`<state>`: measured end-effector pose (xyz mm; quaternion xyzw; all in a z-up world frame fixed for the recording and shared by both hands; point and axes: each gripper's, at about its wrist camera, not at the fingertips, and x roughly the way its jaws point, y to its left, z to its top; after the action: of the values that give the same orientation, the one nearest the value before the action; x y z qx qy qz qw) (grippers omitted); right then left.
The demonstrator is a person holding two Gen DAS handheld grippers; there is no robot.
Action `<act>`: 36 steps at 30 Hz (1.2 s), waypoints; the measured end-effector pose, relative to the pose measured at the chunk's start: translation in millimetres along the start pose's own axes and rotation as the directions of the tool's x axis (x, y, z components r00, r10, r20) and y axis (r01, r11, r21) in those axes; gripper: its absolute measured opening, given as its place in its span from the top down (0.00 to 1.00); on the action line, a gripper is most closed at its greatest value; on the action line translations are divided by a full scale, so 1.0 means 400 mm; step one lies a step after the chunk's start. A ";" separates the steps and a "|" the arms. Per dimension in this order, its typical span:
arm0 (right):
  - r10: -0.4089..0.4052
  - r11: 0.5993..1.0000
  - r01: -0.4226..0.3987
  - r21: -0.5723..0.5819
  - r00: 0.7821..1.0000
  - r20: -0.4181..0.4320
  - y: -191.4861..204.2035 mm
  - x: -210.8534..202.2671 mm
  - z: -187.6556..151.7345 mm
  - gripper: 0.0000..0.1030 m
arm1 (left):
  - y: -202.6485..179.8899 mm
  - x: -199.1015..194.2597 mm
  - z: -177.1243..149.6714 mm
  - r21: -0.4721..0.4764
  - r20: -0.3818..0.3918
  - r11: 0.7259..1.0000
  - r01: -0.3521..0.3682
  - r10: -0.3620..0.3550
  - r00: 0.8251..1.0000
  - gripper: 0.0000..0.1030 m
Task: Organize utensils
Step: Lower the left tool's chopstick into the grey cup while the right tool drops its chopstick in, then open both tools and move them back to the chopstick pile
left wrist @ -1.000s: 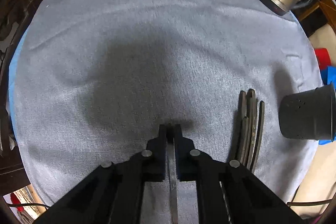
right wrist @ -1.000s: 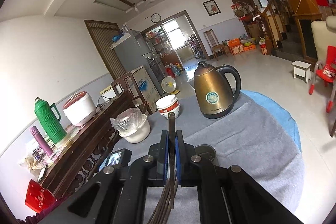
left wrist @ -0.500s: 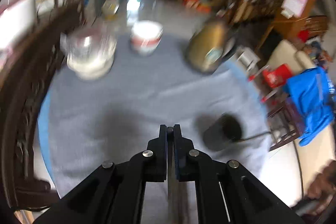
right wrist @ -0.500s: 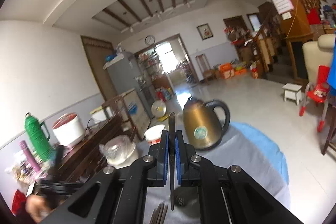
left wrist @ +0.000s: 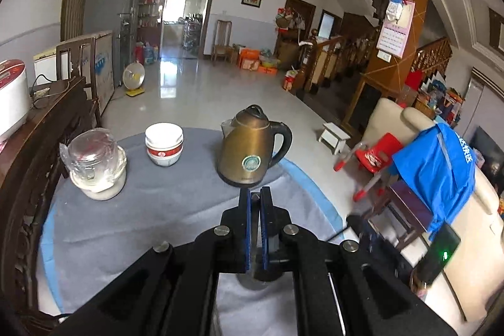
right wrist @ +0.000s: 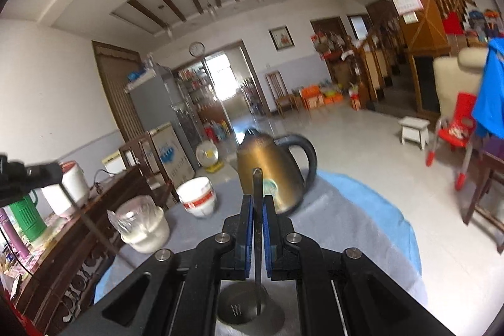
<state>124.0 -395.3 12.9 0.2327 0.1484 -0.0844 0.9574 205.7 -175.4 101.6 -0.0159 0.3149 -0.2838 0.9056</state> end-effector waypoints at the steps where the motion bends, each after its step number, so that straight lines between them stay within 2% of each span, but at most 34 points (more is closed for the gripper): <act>1: 0.001 1.000 -0.001 0.007 1.000 -0.011 -0.011 -0.001 -0.006 0.94 | -0.007 0.015 -0.005 0.000 0.006 1.000 -0.004 0.004 1.000 0.94; 6: 0.017 0.999 -0.014 0.047 0.999 -0.050 -0.041 -0.004 -0.022 0.93 | -0.027 0.101 -0.050 -0.031 -0.047 0.999 -0.009 0.008 0.999 0.94; 11: 0.064 0.991 -0.053 0.123 0.995 -0.083 -0.067 -0.004 -0.031 0.91 | -0.011 0.166 -0.105 -0.033 -0.154 0.999 -0.017 0.012 0.988 0.94; 12: 0.080 0.986 -0.066 0.151 0.992 -0.093 -0.076 -0.005 -0.033 0.91 | -0.009 0.167 -0.111 -0.029 -0.161 0.999 -0.018 0.013 0.987 0.92; 14: 0.117 0.975 -0.094 0.202 0.988 -0.103 -0.093 -0.011 -0.039 0.87 | 0.001 0.152 -0.125 -0.012 -0.169 1.000 -0.021 0.019 0.985 0.77; 15: 0.134 0.968 -0.110 0.226 0.986 -0.096 -0.101 -0.019 -0.043 0.78 | 0.003 0.136 -0.130 -0.001 -0.157 1.000 -0.020 0.020 0.987 0.59; 16: 0.149 0.960 -0.124 0.250 0.985 -0.082 -0.111 -0.028 -0.047 0.58 | 0.004 0.120 -0.134 0.009 -0.142 1.000 -0.027 0.028 0.990 0.42; 17: 0.162 0.952 -0.139 0.271 0.985 -0.062 -0.120 -0.039 -0.051 0.26 | 0.007 0.095 -0.141 0.029 -0.113 0.999 -0.044 0.047 0.993 0.38; 18: 0.173 0.944 -0.158 0.290 0.984 -0.029 -0.130 -0.053 -0.055 0.20 | 0.008 0.078 -0.148 0.046 -0.094 0.998 -0.053 0.057 0.994 0.37; 20: 0.187 0.936 -0.191 0.295 0.982 0.041 -0.151 -0.097 -0.062 0.20 | 0.012 0.043 -0.163 0.086 -0.065 0.994 -0.072 0.077 0.995 0.37; 23: 0.184 0.933 -0.190 0.307 0.982 0.049 -0.178 -0.133 -0.075 0.20 | 0.024 0.006 -0.198 0.133 -0.048 0.983 -0.126 0.133 0.990 0.36; 26: 0.185 0.931 -0.187 0.314 0.982 0.038 -0.202 -0.159 -0.101 0.21 | 0.032 -0.002 -0.246 0.191 -0.056 0.957 -0.216 0.231 0.971 0.33; 30: 0.178 0.945 -0.160 0.285 0.983 -0.038 -0.205 -0.170 -0.161 0.22 | 0.059 0.012 -0.309 0.214 -0.111 0.934 -0.286 0.314 0.943 0.33; 32: 0.174 0.957 -0.147 0.251 0.981 -0.088 -0.190 -0.169 -0.196 0.24 | 0.079 0.018 -0.333 0.196 -0.140 0.936 -0.294 0.323 0.936 0.33; 36: 0.181 0.971 -0.144 0.191 0.965 -0.189 -0.143 -0.151 -0.271 0.28 | 0.103 0.020 -0.366 0.193 -0.149 0.925 -0.329 0.359 0.921 0.33</act>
<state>27.5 -389.2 -83.4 0.3353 0.2187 0.0063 0.9164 146.6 -123.2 -28.7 0.1403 0.3695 -0.1452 0.9070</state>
